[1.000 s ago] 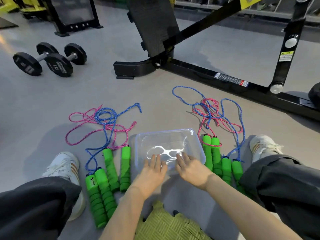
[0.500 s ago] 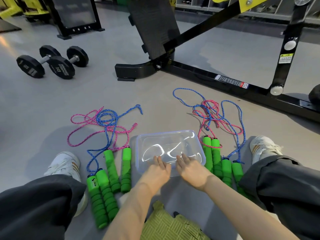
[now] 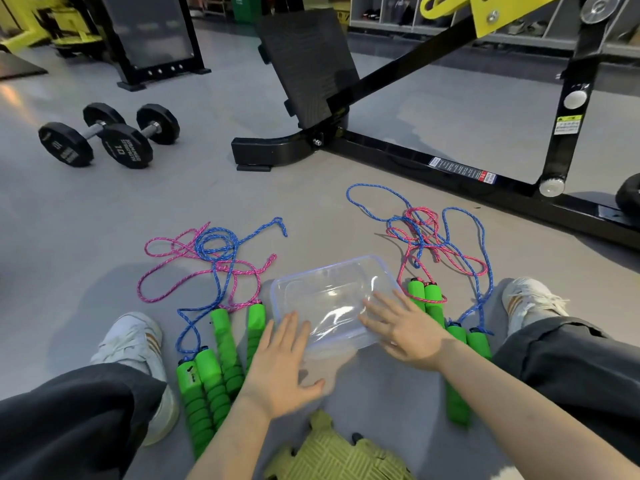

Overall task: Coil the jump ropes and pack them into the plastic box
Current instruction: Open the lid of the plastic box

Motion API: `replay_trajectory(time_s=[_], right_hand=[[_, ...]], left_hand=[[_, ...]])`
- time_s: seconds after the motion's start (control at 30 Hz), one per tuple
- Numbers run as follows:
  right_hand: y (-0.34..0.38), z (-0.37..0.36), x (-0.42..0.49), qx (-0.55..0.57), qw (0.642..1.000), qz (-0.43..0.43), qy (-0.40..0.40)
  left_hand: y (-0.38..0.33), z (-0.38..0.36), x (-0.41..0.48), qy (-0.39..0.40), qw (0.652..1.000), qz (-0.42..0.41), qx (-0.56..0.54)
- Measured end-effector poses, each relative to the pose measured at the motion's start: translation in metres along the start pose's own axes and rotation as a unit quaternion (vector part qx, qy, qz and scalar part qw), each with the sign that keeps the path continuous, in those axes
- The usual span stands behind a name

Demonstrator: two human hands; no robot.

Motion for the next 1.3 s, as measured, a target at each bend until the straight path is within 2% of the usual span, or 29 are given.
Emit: replay_trajectory(time_s=[0.1,0.2,0.27,0.3,0.37,0.43,0.5,0.63,0.7,0.77,0.93,1.0,1.13,1.2,1.3], right_hand=[[-0.016,0.002,0.011,-0.005,0.994,-0.100,0.034],[-0.024,0.004,0.022,0.040,0.979,-0.195,0.043],[-0.026,-0.008,0.020,0.080,0.970,-0.217,0.069],[-0.026,-0.015,0.018,0.104,0.967,-0.215,0.088],[-0.026,-0.023,0.015,0.137,0.963,-0.204,0.107],[-0.030,-0.023,0.016,0.151,0.963,-0.200,0.101],[-0.025,-0.008,0.020,0.112,0.981,-0.159,0.026],[0.019,0.009,0.005,0.041,0.994,0.010,-0.103],[0.037,0.008,-0.006,0.007,0.989,0.064,-0.133],[0.044,0.004,-0.013,-0.050,0.984,0.083,-0.150],[0.057,0.014,-0.011,-0.097,0.974,0.103,-0.178],[0.062,0.014,-0.007,-0.110,0.975,0.103,-0.162],[0.070,0.007,-0.004,-0.173,0.968,0.142,-0.117],[0.071,0.006,-0.002,-0.196,0.963,0.149,-0.107],[0.076,0.006,0.000,-0.208,0.960,0.154,-0.111]], left_hand=[[-0.013,-0.003,-0.002,-0.012,1.000,0.002,-0.020],[-0.053,-0.004,0.000,-0.046,0.996,-0.072,0.001],[-0.078,-0.005,-0.001,-0.092,0.983,-0.158,0.024],[-0.079,-0.005,0.001,-0.116,0.978,-0.172,0.025],[-0.062,-0.001,0.007,-0.155,0.979,-0.136,0.000],[-0.045,0.002,0.010,-0.163,0.980,-0.115,-0.003],[-0.041,0.002,0.012,-0.192,0.972,-0.133,0.022],[-0.049,-0.006,0.019,-0.212,0.965,-0.140,0.072],[-0.054,-0.005,0.020,-0.199,0.965,-0.151,0.078],[-0.060,-0.003,0.018,-0.184,0.964,-0.167,0.097],[-0.068,0.000,0.027,-0.147,0.962,-0.147,0.178],[-0.070,0.002,0.030,-0.144,0.959,-0.147,0.194],[-0.074,-0.002,0.034,-0.079,0.953,-0.175,0.235],[-0.072,-0.017,0.035,-0.020,0.953,-0.187,0.237],[-0.074,-0.016,0.037,-0.027,0.950,-0.186,0.249]])
Point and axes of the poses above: each hand's wrist, its own x-axis towards the middle knuckle, its own z-axis out of the back of the hand, y = z × x, the point moved 8 cm from there along x, towards the middle knuckle, and after that the axes turned 5 degrees about -y, right-handed, at the moved point
